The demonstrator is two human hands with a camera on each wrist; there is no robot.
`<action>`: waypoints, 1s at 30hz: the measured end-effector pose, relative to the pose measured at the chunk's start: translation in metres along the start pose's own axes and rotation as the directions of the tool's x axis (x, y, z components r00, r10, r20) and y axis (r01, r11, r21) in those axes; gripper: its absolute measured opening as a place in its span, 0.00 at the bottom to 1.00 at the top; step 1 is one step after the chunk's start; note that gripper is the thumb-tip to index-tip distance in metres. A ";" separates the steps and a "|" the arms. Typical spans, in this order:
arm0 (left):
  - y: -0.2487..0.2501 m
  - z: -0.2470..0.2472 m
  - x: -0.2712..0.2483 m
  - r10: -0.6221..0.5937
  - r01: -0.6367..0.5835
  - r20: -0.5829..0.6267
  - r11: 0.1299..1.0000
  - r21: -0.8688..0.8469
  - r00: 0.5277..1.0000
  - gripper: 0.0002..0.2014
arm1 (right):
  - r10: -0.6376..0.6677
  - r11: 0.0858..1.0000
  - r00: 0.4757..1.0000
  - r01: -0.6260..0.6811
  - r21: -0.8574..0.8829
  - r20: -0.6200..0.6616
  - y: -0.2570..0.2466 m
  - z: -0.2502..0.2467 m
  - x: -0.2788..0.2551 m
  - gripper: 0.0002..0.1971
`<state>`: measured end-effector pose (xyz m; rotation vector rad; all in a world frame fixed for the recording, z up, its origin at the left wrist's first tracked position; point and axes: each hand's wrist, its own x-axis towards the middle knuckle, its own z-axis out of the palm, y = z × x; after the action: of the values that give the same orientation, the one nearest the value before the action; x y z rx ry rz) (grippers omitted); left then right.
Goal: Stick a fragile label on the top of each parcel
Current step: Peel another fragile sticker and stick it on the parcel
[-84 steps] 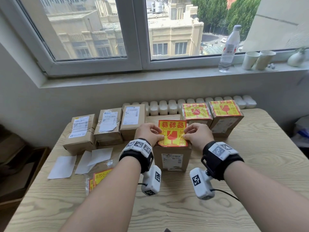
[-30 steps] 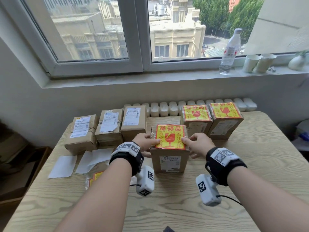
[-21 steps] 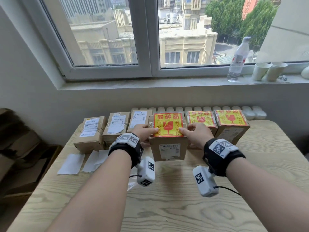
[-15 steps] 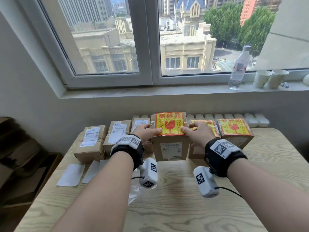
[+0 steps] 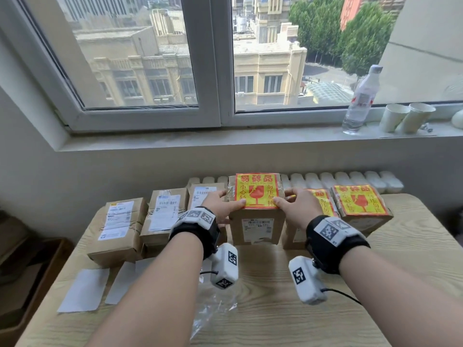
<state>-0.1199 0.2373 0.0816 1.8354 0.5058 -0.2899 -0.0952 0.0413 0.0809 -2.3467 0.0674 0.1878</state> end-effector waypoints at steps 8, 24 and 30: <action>-0.008 0.007 0.023 -0.059 0.064 0.082 0.995 -0.072 0.995 0.43 | 0.007 0.993 1.000 -0.010 -0.120 -0.026 0.000 0.007 0.011 0.19; -0.013 0.021 0.026 -0.112 0.118 0.122 0.992 -0.047 0.986 0.33 | 0.035 0.971 0.999 -0.036 -0.238 -0.008 0.009 0.008 0.012 0.13; -0.010 0.021 0.021 -0.060 0.054 0.039 0.986 0.156 0.997 0.38 | 0.022 0.969 1.000 -0.021 -0.246 -0.002 0.011 0.006 0.010 0.16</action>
<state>-0.1049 0.2239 0.0570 1.9631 0.5183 -0.4171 -0.0869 0.0374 0.0675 -2.5944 0.0728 0.2185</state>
